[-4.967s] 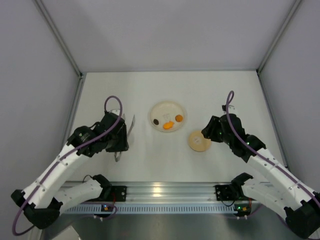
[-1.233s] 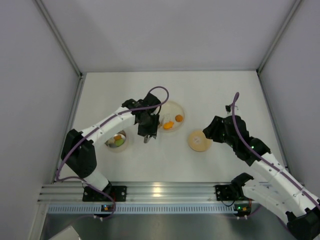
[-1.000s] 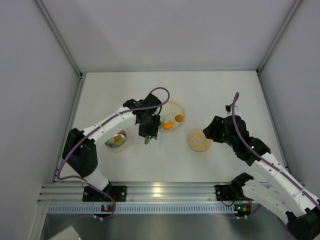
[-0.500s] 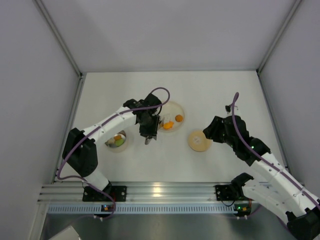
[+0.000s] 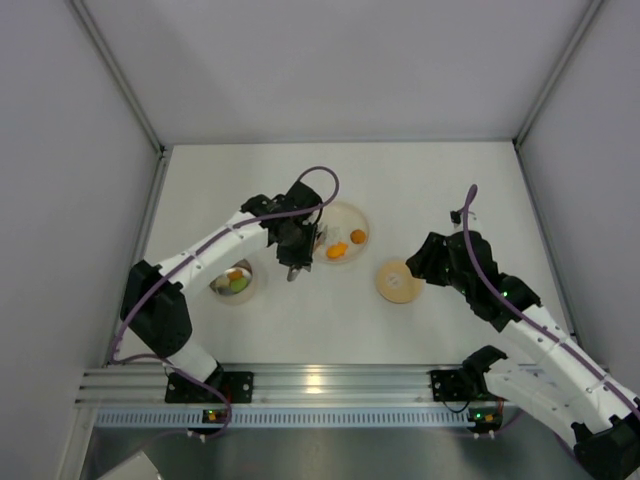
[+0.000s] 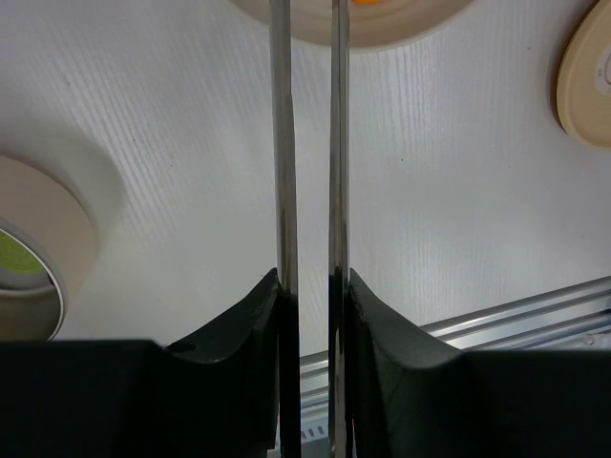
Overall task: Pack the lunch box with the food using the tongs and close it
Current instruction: Pick up the fake food from the plate, then place the fake food in the packing box.
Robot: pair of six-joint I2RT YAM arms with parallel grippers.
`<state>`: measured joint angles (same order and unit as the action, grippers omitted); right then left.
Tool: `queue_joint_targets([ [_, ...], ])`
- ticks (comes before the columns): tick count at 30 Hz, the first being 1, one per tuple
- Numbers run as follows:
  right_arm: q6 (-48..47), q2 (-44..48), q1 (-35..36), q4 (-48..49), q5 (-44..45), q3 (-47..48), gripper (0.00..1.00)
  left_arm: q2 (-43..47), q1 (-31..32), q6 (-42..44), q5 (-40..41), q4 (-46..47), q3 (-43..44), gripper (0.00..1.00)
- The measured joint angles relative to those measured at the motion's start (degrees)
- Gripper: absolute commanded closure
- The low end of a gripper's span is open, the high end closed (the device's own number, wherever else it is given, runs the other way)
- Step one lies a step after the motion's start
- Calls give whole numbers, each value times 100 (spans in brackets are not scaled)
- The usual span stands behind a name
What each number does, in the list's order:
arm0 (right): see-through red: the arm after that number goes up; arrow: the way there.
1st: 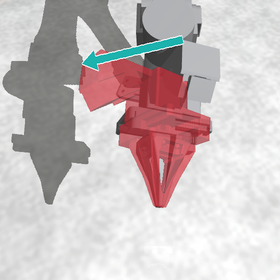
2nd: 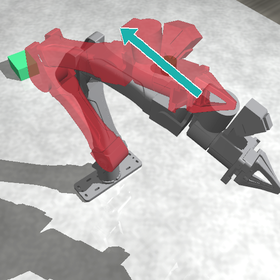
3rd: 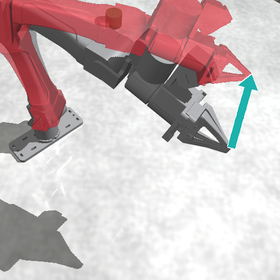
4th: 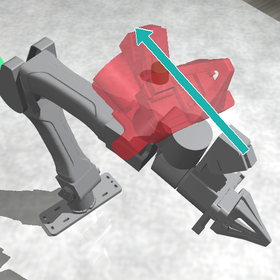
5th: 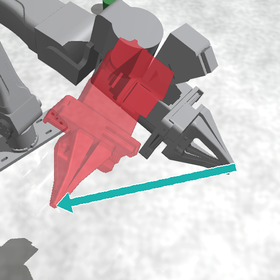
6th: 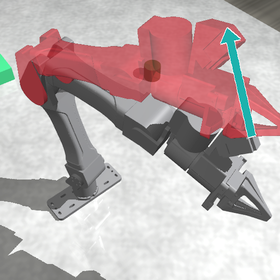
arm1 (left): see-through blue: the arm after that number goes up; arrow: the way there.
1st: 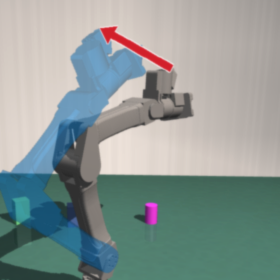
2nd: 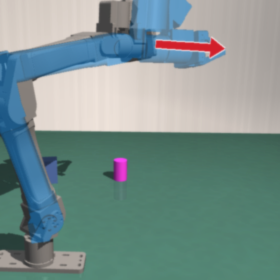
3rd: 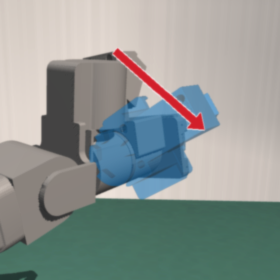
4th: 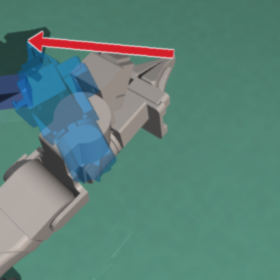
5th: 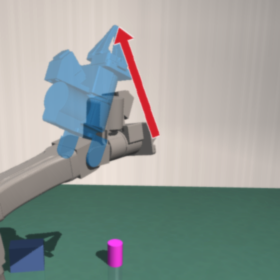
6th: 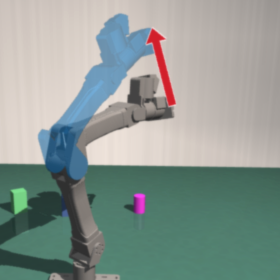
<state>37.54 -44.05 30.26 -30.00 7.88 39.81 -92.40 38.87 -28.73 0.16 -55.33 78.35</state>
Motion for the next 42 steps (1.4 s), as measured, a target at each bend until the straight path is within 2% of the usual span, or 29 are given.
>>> queue_joint_targets([
  [13, 0, 0, 0, 0, 0, 0, 56, 907, 0, 57, 542, -343, 146, 70],
  [28, 7, -74, 0, 37, -28, -2, 57, 4089, 0, -476, 1174, -1714, -1486, 67],
  [42, 13, -146, 0, 81, -81, -122, 57, 5274, 0, -1073, 1414, -2203, -2168, 63],
])
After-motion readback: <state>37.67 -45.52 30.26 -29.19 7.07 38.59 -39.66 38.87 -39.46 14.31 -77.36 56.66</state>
